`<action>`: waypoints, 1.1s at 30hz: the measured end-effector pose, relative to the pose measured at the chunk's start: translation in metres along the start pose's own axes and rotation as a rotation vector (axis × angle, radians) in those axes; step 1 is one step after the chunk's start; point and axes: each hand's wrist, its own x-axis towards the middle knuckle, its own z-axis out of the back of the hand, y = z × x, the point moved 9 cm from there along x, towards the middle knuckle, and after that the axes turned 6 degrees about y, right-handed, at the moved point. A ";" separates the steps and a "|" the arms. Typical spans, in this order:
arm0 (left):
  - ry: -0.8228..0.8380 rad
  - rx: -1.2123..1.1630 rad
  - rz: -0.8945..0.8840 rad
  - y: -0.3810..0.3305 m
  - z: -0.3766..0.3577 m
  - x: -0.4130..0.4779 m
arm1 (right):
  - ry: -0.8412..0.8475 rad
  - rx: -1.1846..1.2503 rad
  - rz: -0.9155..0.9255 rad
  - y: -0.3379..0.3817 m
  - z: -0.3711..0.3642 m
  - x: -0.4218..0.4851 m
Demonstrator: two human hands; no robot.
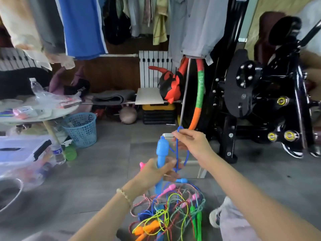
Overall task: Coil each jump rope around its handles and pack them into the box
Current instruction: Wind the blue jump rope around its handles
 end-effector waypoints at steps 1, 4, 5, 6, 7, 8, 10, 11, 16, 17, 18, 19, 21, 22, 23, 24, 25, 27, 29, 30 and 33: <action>-0.032 -0.018 -0.038 -0.007 -0.004 -0.002 | -0.015 0.008 -0.005 0.001 0.001 -0.001; -0.161 -0.081 -0.127 -0.035 0.003 0.000 | 0.012 0.159 -0.076 -0.009 -0.004 -0.004; -0.202 -0.116 -0.156 -0.045 0.009 0.002 | 0.057 0.218 -0.107 -0.015 -0.008 -0.004; -0.244 -0.150 -0.181 -0.055 0.016 0.003 | 0.113 0.263 -0.127 -0.019 -0.013 -0.005; -0.281 -0.189 -0.200 -0.064 0.024 0.005 | 0.172 0.317 -0.140 -0.023 -0.019 -0.007; -0.314 -0.224 -0.213 -0.072 0.031 0.006 | 0.228 0.364 -0.157 -0.025 -0.025 -0.012; -0.349 -0.251 -0.232 -0.089 0.043 0.009 | 0.353 0.368 -0.186 -0.030 -0.039 -0.026; -0.368 -0.254 -0.249 -0.098 0.049 0.008 | 0.423 0.285 -0.178 -0.034 -0.045 -0.036; -0.495 -0.261 -0.285 -0.103 0.082 -0.001 | 0.563 -0.073 -0.203 -0.062 -0.039 -0.072; -0.466 -0.253 -0.251 -0.093 0.078 -0.003 | 0.513 -0.014 -0.201 -0.059 -0.033 -0.070; -0.423 -0.221 -0.187 -0.077 0.070 -0.004 | 0.432 0.041 -0.184 -0.055 -0.026 -0.062; -0.366 -0.159 -0.101 -0.059 0.057 -0.006 | 0.337 0.080 -0.163 -0.050 -0.017 -0.053; -0.228 0.009 0.048 -0.023 0.023 -0.012 | 0.192 0.132 -0.112 -0.037 -0.002 -0.033; -0.150 0.042 0.080 -0.008 0.007 -0.012 | 0.160 0.135 -0.076 -0.031 0.002 -0.024; -0.088 0.046 0.083 0.003 -0.007 -0.010 | 0.143 0.122 -0.051 -0.025 0.003 -0.018; -0.055 0.053 0.075 0.011 -0.014 -0.005 | 0.126 0.102 -0.042 -0.024 0.004 -0.012; -0.048 0.046 0.058 0.014 -0.018 -0.001 | 0.106 0.089 -0.050 -0.026 0.005 -0.007; -0.102 0.007 0.024 0.009 -0.011 0.011 | 0.094 0.143 -0.101 -0.039 0.003 -0.001; -0.161 -0.049 -0.021 -0.009 0.000 0.022 | 0.170 0.353 -0.179 -0.057 -0.012 -0.001; -0.183 -0.081 -0.048 -0.018 0.008 0.028 | 0.212 0.455 -0.209 -0.066 -0.020 -0.003; -0.219 -0.155 -0.120 -0.048 0.029 0.047 | 0.287 0.491 -0.273 -0.095 -0.038 -0.014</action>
